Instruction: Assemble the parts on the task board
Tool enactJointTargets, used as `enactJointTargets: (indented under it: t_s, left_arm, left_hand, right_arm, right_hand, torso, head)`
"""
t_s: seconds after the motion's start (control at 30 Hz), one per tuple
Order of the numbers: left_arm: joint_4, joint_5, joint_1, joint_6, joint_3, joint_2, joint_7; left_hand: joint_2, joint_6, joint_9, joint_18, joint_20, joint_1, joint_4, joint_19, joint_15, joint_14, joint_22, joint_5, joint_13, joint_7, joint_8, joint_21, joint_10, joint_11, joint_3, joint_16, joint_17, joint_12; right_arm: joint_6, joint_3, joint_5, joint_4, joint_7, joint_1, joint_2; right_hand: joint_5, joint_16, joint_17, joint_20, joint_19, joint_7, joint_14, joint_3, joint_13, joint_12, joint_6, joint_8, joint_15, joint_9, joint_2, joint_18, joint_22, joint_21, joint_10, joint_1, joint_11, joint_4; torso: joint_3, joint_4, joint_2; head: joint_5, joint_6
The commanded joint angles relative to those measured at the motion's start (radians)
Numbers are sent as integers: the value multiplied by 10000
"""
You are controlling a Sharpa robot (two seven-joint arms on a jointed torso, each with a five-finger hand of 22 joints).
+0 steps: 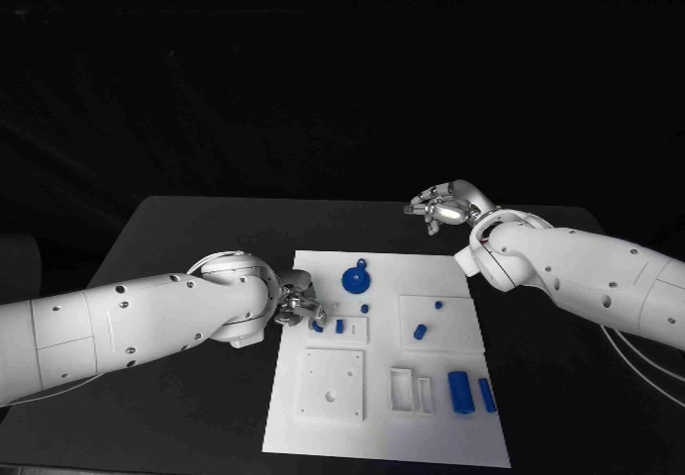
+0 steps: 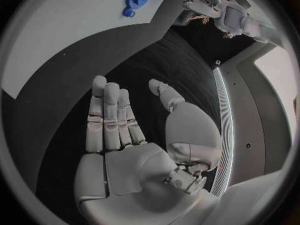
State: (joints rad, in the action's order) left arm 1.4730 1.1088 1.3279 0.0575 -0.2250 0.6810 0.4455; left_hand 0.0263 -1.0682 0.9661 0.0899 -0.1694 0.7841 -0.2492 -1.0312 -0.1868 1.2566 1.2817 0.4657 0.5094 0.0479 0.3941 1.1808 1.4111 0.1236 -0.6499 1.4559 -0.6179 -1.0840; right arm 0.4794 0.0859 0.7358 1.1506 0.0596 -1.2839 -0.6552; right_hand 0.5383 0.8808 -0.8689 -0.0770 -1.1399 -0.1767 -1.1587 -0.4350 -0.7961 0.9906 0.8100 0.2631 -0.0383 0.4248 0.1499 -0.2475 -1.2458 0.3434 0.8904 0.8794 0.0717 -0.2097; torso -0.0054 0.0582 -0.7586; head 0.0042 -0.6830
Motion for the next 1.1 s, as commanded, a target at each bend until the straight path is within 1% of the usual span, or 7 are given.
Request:
enactJointTargets:
  t_s: [0.03, 0.53, 1.1]
  left_arm:
    - [3, 205, -110, 591, -96, 11, 213]
    - [16, 403, -110, 586, -96, 7, 221]
    - [-54, 626, -109, 772, -95, 8, 284]
  left_hand:
    - [123, -1997, 21, 196, -946, 237, -119, -33, -126, 76, 11, 68, -15, -827, -51, 63, -135, 181, -57, 60, -9, -62]
    - [133, -2008, 33, 192, -941, 297, -157, -35, -122, 79, 12, 118, -20, -828, -63, 69, -134, 182, -62, 64, -13, -67]
    - [155, -2024, 47, 184, -931, 321, -167, -39, -119, 84, 10, 189, -23, -831, -72, 72, -133, 185, -53, 69, -18, -75]
  right_arm:
    - [-113, -4, 17, 12, 104, 5, -1]
    - [-114, -4, 17, 9, 104, 8, 8]
    - [-119, -4, 17, 17, 103, 8, -11]
  right_hand:
    - [38, -56, -14, -12, -32, -53, 60, 45, 15, 53, -1, 62, 11, -13, 1, -143, -16, -51, -90, -63, -12, -28]
    - [39, -58, -16, -12, -34, -54, 60, 46, 26, 61, -3, 62, 11, -15, 0, -143, -20, -57, -94, -66, -11, -30]
    - [42, -60, -18, -11, -36, -54, 59, 45, 35, 68, -4, 63, 11, -17, -1, -143, -24, -62, -96, -63, -11, -33]
  torso:
    - [-5, 4, 3]
    - [-1, 1, 0]
    - [0, -1, 0]
  head:
    - [0, 0]
    - [2, -5]
    - [-11, -7]
